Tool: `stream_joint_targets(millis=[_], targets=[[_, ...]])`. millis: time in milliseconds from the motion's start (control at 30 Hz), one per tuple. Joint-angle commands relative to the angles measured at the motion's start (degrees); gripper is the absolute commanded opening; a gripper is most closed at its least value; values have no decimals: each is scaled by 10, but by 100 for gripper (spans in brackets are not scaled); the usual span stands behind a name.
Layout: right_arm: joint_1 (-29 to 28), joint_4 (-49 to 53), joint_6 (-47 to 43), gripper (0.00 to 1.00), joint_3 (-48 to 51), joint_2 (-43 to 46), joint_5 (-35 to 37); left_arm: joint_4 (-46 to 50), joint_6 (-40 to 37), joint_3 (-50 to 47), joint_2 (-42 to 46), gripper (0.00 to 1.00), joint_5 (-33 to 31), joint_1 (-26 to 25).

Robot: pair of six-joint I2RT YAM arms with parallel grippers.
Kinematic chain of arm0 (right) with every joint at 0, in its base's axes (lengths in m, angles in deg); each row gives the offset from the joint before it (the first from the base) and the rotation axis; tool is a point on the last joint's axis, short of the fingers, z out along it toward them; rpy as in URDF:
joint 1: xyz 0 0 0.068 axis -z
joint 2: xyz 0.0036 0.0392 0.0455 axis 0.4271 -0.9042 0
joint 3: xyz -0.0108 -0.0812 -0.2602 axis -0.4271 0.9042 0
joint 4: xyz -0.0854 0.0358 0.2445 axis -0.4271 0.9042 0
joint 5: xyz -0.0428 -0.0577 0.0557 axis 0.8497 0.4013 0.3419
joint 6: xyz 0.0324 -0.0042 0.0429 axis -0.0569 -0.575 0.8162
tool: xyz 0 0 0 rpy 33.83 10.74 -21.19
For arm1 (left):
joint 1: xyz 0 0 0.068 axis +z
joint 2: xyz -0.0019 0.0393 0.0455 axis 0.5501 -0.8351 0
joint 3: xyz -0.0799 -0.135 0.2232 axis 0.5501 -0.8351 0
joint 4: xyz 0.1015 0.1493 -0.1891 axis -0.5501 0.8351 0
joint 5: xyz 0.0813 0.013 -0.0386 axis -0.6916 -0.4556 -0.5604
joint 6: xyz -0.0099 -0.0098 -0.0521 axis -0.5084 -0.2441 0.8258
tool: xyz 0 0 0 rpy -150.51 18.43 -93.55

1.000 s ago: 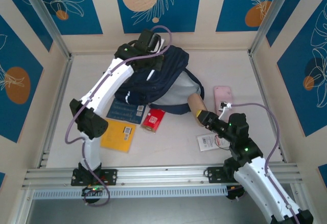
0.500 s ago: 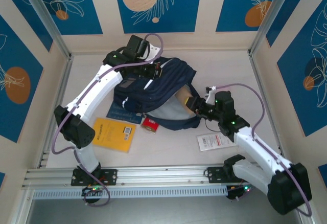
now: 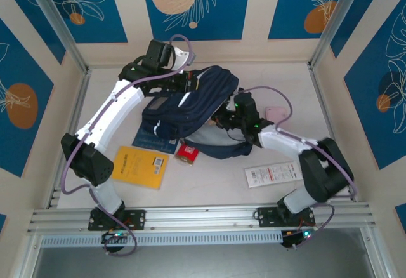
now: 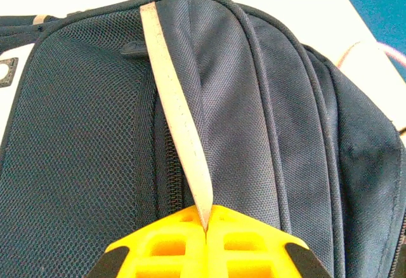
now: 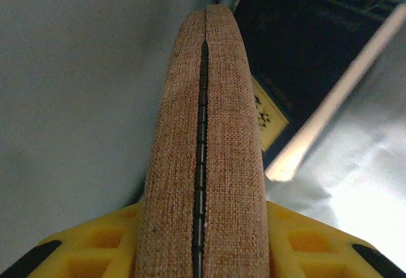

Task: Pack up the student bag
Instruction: Place the glasses case in the student bag, then close the student bag at the top-center of the table.

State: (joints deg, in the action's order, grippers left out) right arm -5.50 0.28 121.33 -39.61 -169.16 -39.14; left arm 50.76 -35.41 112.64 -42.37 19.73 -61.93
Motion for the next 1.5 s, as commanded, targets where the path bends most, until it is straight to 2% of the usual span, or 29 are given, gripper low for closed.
stream_joint_targets(millis=[0,200,233,300,400,433,533,667,733,900,1033,1133,1233,1467], targets=[[-34,-81,42,33,-53,-70,-11,-93,29,19,37,0,63,18],[-73,-126,74,36,-153,-226,-52,-134,74,25,20,0,100,29],[-77,-130,83,40,-172,-255,-58,-141,80,26,15,0,105,30],[-82,-139,96,54,-211,-303,-71,-145,87,30,6,0,111,30],[-82,-110,90,81,-246,-334,-70,-148,95,31,-4,0,117,35],[-81,-111,81,85,-241,-328,-69,-148,96,31,-5,0,117,37],[-75,-110,34,91,-207,-283,-61,-146,95,27,-5,0,115,48],[-65,-31,-58,92,-173,-208,-51,-151,97,17,-3,0,105,62],[-61,-24,-87,92,-140,-168,-30,-149,90,16,-3,0,94,66],[-41,5,-126,95,-70,-79,-6,-145,86,8,-6,0,65,80],[-20,129,-179,94,-64,-23,32,-142,82,3,-10,0,41,90],[11,145,-172,93,-30,20,28,-133,67,9,-19,0,10,94],[40,140,-170,92,3,71,16,-71,38,64,-54,0,-57,100],[60,184,-199,90,23,154,38,-10,10,180,-132,0,-151,112]])
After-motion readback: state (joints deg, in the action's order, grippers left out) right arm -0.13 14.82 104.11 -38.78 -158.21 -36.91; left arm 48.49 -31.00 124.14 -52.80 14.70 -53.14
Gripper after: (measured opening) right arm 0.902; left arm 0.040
